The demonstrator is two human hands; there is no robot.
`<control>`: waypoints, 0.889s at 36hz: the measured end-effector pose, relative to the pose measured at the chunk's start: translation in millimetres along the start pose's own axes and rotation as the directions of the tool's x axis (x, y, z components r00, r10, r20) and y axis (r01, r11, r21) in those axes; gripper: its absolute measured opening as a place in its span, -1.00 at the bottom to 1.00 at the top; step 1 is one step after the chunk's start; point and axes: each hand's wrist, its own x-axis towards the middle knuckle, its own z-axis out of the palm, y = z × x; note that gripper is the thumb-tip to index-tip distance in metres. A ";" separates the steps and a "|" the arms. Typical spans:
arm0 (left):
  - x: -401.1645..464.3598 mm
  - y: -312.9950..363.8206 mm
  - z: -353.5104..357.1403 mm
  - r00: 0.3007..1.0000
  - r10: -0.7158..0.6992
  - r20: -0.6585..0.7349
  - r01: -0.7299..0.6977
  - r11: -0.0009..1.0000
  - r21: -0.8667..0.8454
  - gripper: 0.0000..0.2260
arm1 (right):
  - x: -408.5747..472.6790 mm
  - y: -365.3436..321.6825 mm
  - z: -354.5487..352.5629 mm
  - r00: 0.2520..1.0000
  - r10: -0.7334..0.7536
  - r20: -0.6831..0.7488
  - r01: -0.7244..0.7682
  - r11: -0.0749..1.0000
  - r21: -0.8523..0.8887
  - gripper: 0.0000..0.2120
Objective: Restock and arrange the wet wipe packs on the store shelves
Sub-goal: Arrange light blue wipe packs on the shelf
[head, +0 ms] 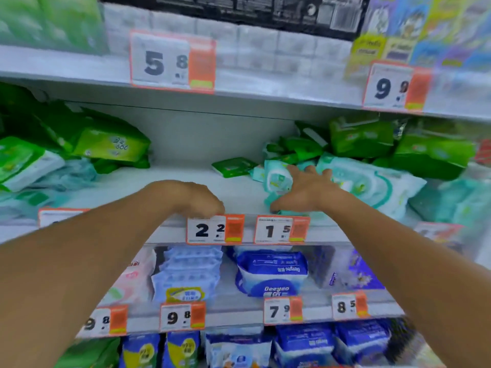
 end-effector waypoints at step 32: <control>-9.4 -4.3 -10.1 0.982 -0.167 -0.086 0.044 0.649 -0.759 -0.10 | 10.9 -28.3 -4.4 0.990 -0.107 0.089 -0.048 0.336 0.941 -0.76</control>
